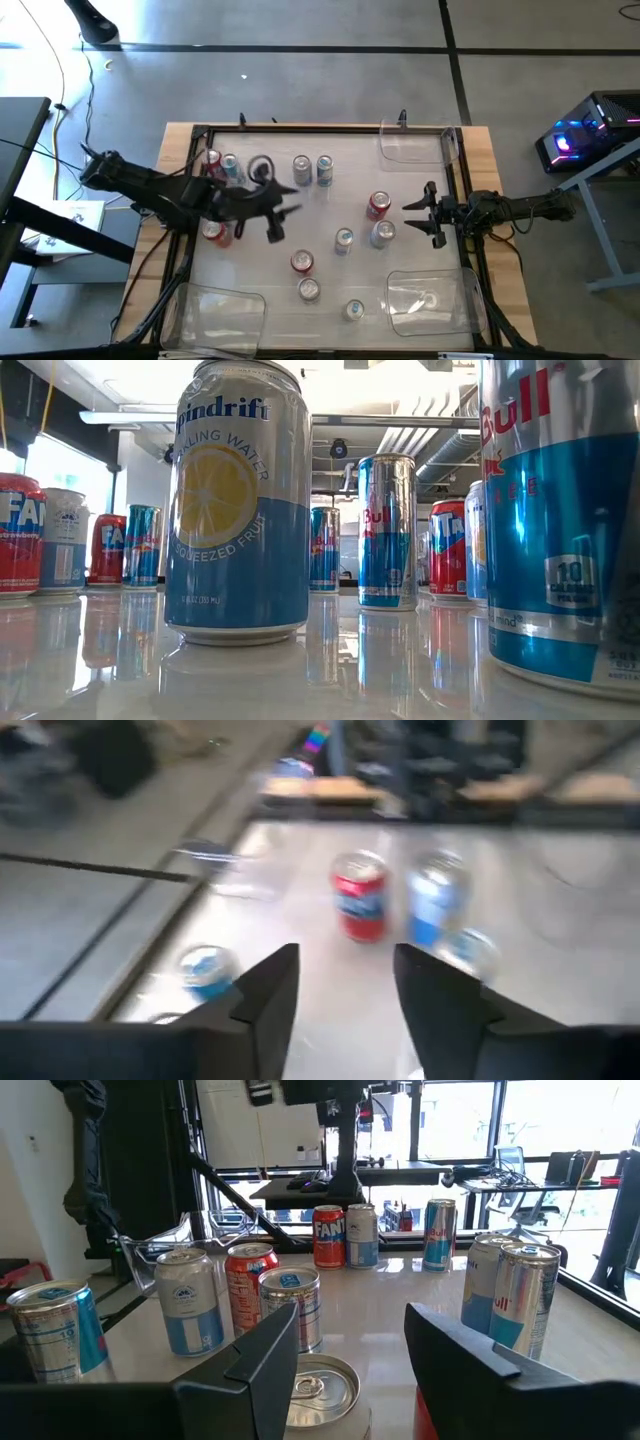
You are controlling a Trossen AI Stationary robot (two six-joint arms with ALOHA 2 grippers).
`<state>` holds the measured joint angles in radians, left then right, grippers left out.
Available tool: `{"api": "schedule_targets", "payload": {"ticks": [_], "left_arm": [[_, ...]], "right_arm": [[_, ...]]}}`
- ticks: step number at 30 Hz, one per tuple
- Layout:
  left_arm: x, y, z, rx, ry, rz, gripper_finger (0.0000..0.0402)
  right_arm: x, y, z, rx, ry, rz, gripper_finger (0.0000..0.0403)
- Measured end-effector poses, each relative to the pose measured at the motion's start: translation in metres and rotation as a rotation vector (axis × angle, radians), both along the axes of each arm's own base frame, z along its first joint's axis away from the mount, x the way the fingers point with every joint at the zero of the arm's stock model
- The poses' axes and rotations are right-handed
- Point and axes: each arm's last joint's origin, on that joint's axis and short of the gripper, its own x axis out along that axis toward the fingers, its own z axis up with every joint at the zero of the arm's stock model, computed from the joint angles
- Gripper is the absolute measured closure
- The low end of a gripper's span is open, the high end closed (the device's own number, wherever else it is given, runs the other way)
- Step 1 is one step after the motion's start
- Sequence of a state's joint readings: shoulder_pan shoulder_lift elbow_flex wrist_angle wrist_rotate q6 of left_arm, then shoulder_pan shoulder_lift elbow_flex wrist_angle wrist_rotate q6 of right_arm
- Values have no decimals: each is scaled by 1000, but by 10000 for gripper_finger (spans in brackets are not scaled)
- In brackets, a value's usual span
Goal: Sort soda cans
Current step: Put the bottom right orange soda can into the bottom left transparent bin
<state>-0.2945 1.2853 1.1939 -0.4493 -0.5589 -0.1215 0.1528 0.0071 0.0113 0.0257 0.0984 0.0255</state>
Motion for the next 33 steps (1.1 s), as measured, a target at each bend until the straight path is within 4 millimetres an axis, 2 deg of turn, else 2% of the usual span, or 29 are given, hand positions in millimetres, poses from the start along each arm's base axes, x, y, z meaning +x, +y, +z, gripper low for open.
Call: {"api": "schedule_targets", "payload": {"ticks": [4,11,14,18,23,33], "left_arm": [[17,-15,-13,-39,42,-123,189],[40,-26,-43,-119,119,-129,128],[44,-29,-51,-131,156,-158,115],[39,-30,-58,-74,254,-187,113],[30,-26,-57,-43,311,-191,112],[22,-26,-61,-101,375,-128,112]], "right_arm": [[0,0,0,0,0,0,224],[0,0,0,0,0,0,224],[0,0,0,0,0,0,224],[0,0,0,0,0,0,224],[0,0,0,0,0,0,224],[0,0,0,0,0,0,224]]}}
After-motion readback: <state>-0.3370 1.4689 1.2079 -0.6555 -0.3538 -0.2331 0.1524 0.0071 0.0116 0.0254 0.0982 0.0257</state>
